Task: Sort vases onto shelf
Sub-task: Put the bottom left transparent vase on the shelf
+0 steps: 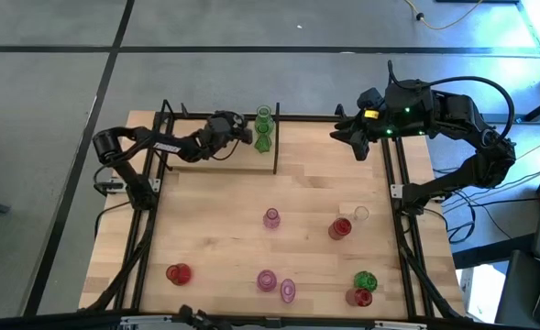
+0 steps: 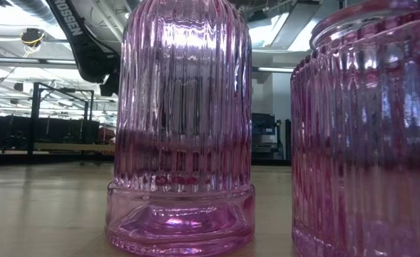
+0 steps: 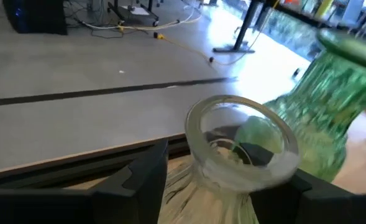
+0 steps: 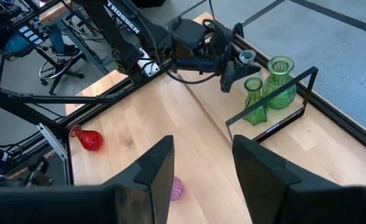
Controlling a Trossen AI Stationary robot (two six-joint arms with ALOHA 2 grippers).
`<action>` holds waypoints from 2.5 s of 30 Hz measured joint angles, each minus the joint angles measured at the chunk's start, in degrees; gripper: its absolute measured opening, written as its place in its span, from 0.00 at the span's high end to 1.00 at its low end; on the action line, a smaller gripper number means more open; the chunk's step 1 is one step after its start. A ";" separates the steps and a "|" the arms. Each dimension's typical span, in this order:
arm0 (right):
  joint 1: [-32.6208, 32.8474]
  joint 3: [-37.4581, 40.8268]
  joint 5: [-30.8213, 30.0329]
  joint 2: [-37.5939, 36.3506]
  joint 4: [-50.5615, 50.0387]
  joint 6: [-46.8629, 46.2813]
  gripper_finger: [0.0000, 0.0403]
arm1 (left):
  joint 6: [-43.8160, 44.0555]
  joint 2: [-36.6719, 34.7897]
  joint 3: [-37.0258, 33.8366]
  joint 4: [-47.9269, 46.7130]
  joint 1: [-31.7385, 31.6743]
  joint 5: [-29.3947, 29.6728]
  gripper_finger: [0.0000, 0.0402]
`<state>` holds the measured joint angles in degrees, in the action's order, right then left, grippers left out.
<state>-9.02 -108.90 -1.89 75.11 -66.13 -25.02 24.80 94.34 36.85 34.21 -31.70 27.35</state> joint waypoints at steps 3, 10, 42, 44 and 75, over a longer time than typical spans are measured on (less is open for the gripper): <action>0.00 0.02 0.00 0.00 -0.02 0.45 0.61 | -1.19 -1.51 -0.01 -2.89 -0.02 0.31 0.53; 0.00 0.01 -0.07 0.25 0.00 1.53 0.61 | -1.19 -2.42 -0.03 -4.56 0.00 -0.59 0.53; 0.00 0.02 1.49 2.86 -1.57 1.53 0.61 | 17.61 -2.42 0.03 -7.02 -3.20 -2.48 0.36; 0.00 0.02 1.49 2.86 -1.59 1.82 0.61 | 18.30 -2.41 -0.02 -8.23 -3.25 -2.13 0.27; 0.00 0.02 1.49 3.65 -2.37 3.21 0.61 | 19.79 -2.40 -0.03 -2.73 -3.14 -14.18 0.05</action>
<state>-9.02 -108.88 -0.40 78.76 -68.50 -21.80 44.59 91.94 36.82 31.48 -34.84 13.18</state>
